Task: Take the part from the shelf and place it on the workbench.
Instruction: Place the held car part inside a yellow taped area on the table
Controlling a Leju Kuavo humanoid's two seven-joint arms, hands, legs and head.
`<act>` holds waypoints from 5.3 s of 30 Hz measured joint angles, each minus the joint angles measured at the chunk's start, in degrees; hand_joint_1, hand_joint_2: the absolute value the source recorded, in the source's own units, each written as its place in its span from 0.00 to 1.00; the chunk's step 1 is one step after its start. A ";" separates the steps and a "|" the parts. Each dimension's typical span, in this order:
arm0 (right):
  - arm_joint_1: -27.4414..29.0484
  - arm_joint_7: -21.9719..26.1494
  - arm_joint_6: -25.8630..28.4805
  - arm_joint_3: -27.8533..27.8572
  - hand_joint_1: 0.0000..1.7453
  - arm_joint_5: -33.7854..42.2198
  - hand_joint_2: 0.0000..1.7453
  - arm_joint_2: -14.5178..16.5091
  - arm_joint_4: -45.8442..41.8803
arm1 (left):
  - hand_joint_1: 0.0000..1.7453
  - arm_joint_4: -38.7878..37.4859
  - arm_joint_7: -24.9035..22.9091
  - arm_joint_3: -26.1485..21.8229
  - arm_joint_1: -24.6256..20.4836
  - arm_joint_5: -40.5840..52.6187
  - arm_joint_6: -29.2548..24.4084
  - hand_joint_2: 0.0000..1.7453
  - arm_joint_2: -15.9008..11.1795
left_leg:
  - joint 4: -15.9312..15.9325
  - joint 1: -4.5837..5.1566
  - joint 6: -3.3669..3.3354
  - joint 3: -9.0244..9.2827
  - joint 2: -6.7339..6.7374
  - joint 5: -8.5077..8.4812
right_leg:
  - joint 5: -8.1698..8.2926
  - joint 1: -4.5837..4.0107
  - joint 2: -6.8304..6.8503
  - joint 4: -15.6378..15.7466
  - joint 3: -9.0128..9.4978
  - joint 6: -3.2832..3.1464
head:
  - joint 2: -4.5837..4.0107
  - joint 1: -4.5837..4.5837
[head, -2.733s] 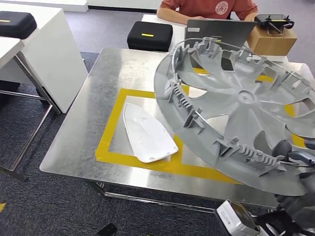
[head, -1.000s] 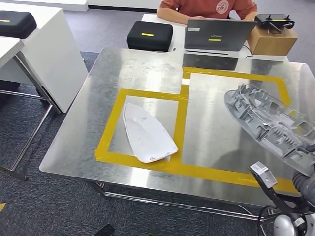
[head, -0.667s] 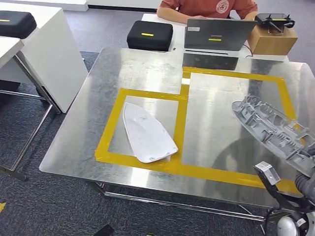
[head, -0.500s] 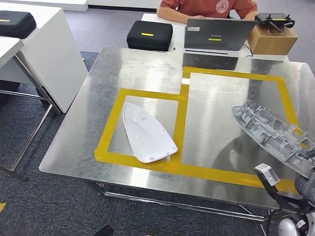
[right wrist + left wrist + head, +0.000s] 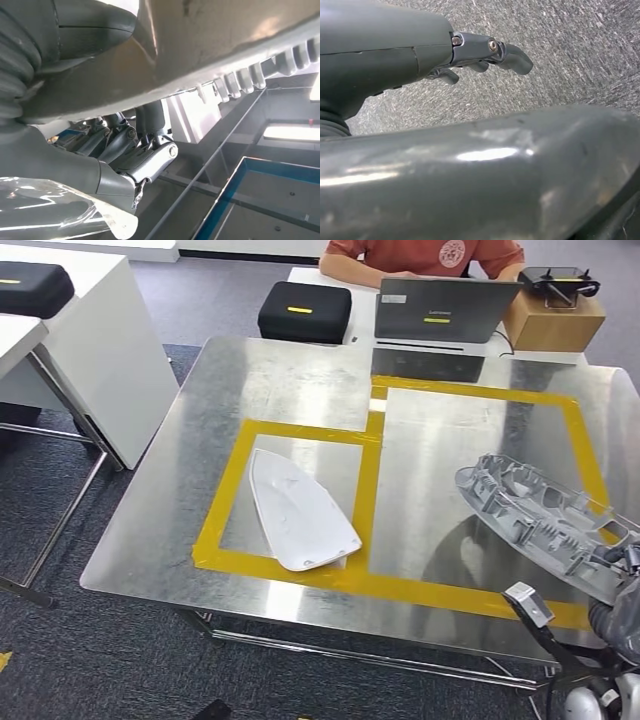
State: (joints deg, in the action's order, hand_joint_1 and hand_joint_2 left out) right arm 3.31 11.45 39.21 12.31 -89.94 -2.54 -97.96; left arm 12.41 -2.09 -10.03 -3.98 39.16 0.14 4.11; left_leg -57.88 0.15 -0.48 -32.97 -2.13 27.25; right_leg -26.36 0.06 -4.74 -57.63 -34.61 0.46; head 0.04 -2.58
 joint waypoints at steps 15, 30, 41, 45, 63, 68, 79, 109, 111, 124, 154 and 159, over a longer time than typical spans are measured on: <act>-0.61 -11.24 0.05 -2.77 0.00 -0.02 0.00 -3.94 2.42 | 0.00 -0.06 -1.07 -0.03 0.08 0.63 0.64 1.00 -0.17 | 0.00 0.01 -0.01 -0.02 0.00 0.01 | -0.02 0.02 0.00 0.00 0.02 0.03 | 0.00 0.01; -5.66 -42.97 0.02 -26.82 0.00 0.06 0.00 -19.60 12.61 | 0.00 -0.07 -1.19 -0.50 0.32 0.57 -0.11 0.00 -0.20 | 0.00 0.02 -0.03 -0.02 -0.02 0.01 | -0.01 0.04 0.01 0.00 -0.01 0.05 | 0.00 0.01; -6.56 -47.17 -0.27 -33.92 0.00 0.09 0.00 -21.37 16.28 | 0.00 -0.07 -1.21 -1.17 0.58 0.57 0.06 0.00 -0.24 | 0.00 0.01 -0.05 -0.07 -0.03 0.03 | -0.03 0.04 0.03 0.00 -0.04 0.06 | 0.00 0.01; -6.95 -47.62 -0.42 -34.72 0.00 0.09 0.00 -21.42 17.37 | 0.00 -0.07 -1.23 -1.39 0.62 0.57 0.05 0.00 -0.27 | 0.00 0.02 -0.06 -0.07 -0.03 0.03 | -0.03 0.05 0.03 0.00 -0.04 0.06 | 0.00 0.01; -7.14 -47.29 -0.75 -34.31 0.00 0.11 0.00 -21.42 19.17 | 0.00 -0.08 -1.23 -1.84 0.72 0.71 0.02 0.00 -0.39 | 0.00 0.02 -0.10 -0.10 -0.03 0.06 | -0.04 0.05 0.03 0.00 -0.08 0.06 | 0.00 0.01; -7.36 -47.46 -1.41 -34.26 0.00 0.11 0.00 -21.53 18.05 | 0.00 -0.09 -1.23 -1.84 0.75 0.86 0.04 0.00 -0.39 | 0.00 0.02 -0.10 -0.12 -0.03 0.06 | -0.04 0.05 0.03 0.00 -0.09 0.06 | 0.00 0.00; -8.72 -48.23 -2.60 -34.58 0.00 0.12 0.00 -26.47 12.68 | 0.00 -0.10 -1.23 -2.10 0.99 0.98 -0.07 0.00 -0.40 | -0.01 0.04 -0.13 -0.14 -0.04 0.08 | -0.05 0.07 0.06 0.00 -0.12 0.08 | 0.00 0.00; 0.13 -2.61 -0.44 -2.07 0.00 -0.04 0.25 0.80 -6.30 | 0.00 -0.33 -1.14 -3.25 1.49 1.04 -0.14 0.00 -0.11 | 0.00 0.04 -0.17 -0.18 -0.18 0.13 | -0.20 0.07 0.18 -0.01 -0.14 0.08 | 0.00 0.02; 0.08 -1.26 -0.43 -1.64 0.00 -0.04 0.75 1.52 -6.33 | 0.00 -0.34 -1.14 -3.27 1.49 1.08 -0.14 0.00 -0.11 | 0.00 0.04 -0.17 -0.17 -0.18 0.14 | -0.20 0.06 0.18 -0.01 -0.14 0.08 | 0.00 0.01; -0.19 -9.31 0.03 -2.58 0.00 0.01 1.00 3.08 -3.15 | 0.00 -0.35 -1.13 -3.40 1.53 1.71 -0.22 0.00 -0.09 | 0.01 0.03 -0.18 -0.16 -0.18 0.14 | -0.22 0.05 0.18 -0.02 -0.11 0.09 | 0.00 0.01; -0.53 -22.58 -0.01 -8.79 0.00 0.04 1.00 -2.74 3.82 | 0.00 -0.37 -1.03 -4.49 1.69 2.33 -0.25 0.00 -0.31 | 0.01 0.04 -0.18 -0.16 -0.19 0.14 | -0.21 0.06 0.21 -0.01 -0.09 0.10 | 0.00 0.01; -0.55 -26.92 -0.21 -10.31 0.00 0.04 1.00 -5.55 5.74 | 0.00 -0.37 -1.03 -4.80 1.73 2.62 -0.29 0.00 -0.38 | 0.00 0.04 -0.19 -0.16 -0.19 0.15 | -0.22 0.06 0.21 -0.01 -0.10 0.10 | 0.00 0.01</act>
State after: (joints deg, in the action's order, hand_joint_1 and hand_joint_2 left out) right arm 2.76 -15.47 39.00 2.00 -89.90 -8.08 -92.22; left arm 12.04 -3.13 -14.84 -2.25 41.79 -0.15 3.73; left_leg -57.87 0.19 -0.67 -33.12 -2.31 27.40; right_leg -26.57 0.12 -4.53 -57.64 -34.71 0.56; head 0.04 -2.57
